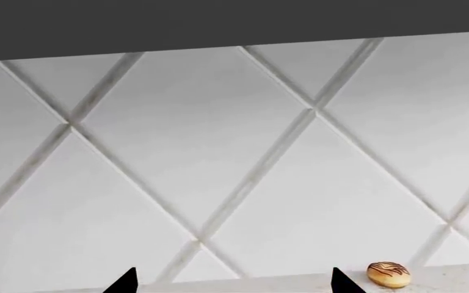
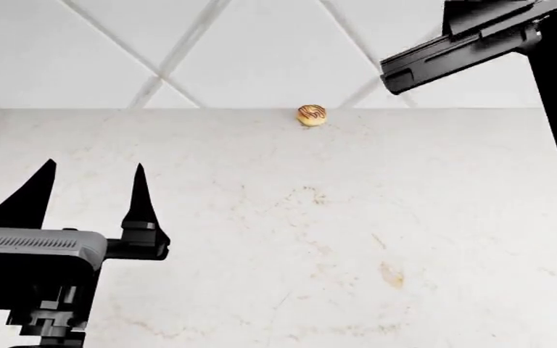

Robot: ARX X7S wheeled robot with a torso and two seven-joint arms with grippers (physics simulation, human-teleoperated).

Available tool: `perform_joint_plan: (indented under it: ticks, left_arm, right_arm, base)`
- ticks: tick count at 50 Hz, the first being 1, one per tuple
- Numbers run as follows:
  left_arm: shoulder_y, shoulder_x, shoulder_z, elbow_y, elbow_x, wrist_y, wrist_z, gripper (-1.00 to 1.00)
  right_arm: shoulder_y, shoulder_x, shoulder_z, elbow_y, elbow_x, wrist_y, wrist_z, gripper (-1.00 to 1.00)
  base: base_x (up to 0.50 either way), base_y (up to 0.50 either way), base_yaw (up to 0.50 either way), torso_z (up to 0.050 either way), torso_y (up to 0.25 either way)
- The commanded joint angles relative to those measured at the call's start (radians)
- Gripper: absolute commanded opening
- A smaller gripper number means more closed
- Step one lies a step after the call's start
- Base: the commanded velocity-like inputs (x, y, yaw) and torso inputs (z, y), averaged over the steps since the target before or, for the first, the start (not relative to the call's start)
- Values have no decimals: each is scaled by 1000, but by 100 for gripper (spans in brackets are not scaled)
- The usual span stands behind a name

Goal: Pick the sandwich bread from the counter and place it in the cabinet.

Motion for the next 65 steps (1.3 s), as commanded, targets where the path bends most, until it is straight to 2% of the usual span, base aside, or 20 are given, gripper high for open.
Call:
perform_joint_plan:
  ticks: [1,13,20,35,42,52,65]
  left_arm:
    - [-2,-3,2,-3,-2,4,0,100]
    - [-13,-8,16,-13,3,3,2,100]
    - [-24,-10,26,-22,5,-1,4,100]
    - [-28,-16,28,-40,5,9,7,100]
    - [-31,-18,30,-48,7,12,6,100]
    - [-36,-17,30,-79,6,28,13,100]
    - [-37,-17,27,-99,2,41,14,100]
  right_arm:
    - [325,-13,-85,146,73,99,-155,-100]
    - [422,-13,-120,363,108,137,-333,-100]
    - [557,-56,-162,496,90,167,-438,-100]
    - [825,-141,-356,844,-135,84,-683,-100]
    - [952,-208,-533,1037,-242,37,-906,-100]
    - [958,-260,-652,1115,-324,1,-1057,-100]
    - [960,-284,-702,1156,-405,-48,-1164,-100]
  base:
    - [0,0,0,0,0]
    - [0,0,0,0,0]
    - [0,0,0,0,0]
    - [0,0,0,0,0]
    - [0,0,0,0,0]
    - [0,0,0,0,0]
    - [0,0,0,0,0]
